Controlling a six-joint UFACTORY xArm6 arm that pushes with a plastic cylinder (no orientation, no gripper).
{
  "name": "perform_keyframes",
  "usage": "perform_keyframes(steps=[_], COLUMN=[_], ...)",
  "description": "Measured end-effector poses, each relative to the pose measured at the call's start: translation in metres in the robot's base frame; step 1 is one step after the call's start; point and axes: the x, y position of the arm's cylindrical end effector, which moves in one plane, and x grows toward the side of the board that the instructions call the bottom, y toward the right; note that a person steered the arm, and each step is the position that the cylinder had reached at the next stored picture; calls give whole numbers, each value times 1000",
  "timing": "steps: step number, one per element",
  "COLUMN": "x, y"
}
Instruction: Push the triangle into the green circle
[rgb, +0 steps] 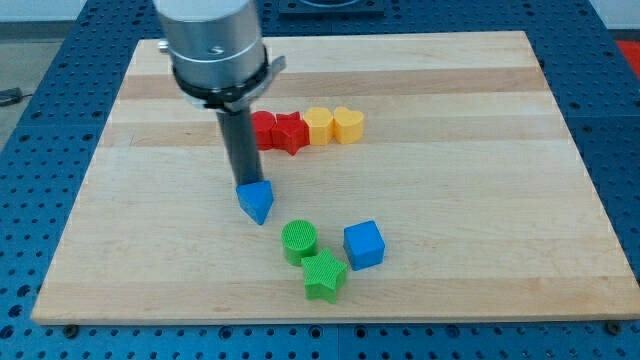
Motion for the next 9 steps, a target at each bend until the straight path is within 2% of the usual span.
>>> perform_keyframes(steps=[1, 2, 3, 5, 8, 9], x=[2, 6, 14, 40, 46, 56], y=[-25, -14, 33, 54, -14, -3])
